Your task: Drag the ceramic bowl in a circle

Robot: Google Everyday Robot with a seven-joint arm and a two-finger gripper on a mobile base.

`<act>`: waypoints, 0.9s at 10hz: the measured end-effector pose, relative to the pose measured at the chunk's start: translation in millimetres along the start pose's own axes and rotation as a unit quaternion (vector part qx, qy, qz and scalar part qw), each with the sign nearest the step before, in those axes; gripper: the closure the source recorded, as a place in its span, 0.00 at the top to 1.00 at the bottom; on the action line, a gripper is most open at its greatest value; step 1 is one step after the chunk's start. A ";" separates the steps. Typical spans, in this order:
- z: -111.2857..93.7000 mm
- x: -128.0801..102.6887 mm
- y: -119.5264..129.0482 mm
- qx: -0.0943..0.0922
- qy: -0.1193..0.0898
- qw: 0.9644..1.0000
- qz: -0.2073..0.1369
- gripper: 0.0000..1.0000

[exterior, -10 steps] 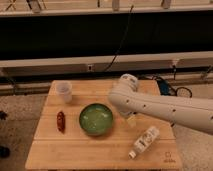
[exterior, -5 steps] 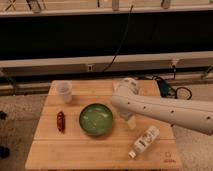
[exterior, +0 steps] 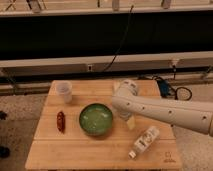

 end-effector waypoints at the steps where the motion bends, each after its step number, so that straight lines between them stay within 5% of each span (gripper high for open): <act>1: 4.2 -1.1 -1.1 0.002 -0.003 1.000 -0.004 0.80; 9: 20.6 -9.4 -8.8 0.008 -0.016 0.999 -0.028 0.80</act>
